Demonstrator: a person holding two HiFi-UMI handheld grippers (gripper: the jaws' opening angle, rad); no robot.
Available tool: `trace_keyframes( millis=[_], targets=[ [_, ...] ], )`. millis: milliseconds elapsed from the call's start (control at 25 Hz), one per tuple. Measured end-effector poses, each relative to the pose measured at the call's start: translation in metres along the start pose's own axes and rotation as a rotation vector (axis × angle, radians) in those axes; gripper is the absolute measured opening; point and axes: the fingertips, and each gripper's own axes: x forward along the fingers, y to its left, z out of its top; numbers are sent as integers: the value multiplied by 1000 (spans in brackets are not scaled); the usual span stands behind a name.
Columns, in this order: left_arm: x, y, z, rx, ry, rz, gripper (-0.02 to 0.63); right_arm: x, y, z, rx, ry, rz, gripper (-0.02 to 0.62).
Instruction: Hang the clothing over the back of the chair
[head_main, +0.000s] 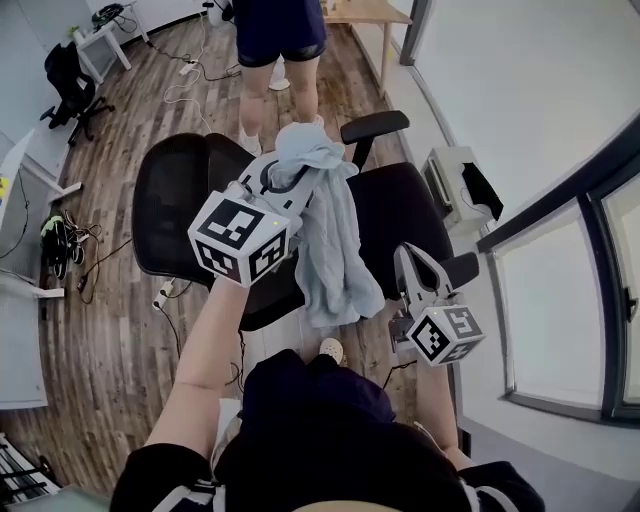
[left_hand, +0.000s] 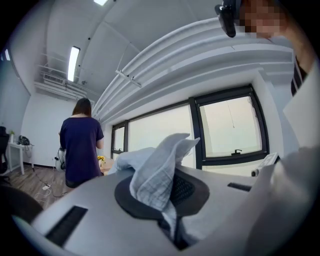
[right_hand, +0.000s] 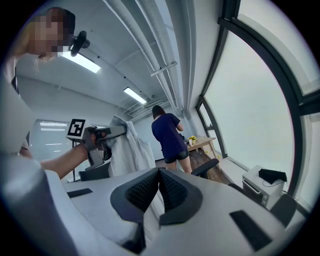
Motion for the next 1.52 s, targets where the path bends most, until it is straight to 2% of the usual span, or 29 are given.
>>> trace_keyframes(
  millis=[280, 440, 840, 1200, 1520],
  targets=[
    [-17, 35, 49, 40, -75, 50, 22, 16, 14, 4, 10, -12, 21, 26],
    [-45, 61, 66, 58, -105, 103, 23, 32, 40, 5, -3, -12, 58, 26],
    [-128, 123, 57, 51, -89, 281, 21, 65, 88, -13, -3, 35, 158, 26],
    [-231, 163, 69, 117, -92, 468, 23, 102, 155, -31, -31, 84, 309, 26],
    [-329, 191, 75, 123, -110, 653, 23, 130, 218, -41, -57, 117, 451, 26]
  ],
)
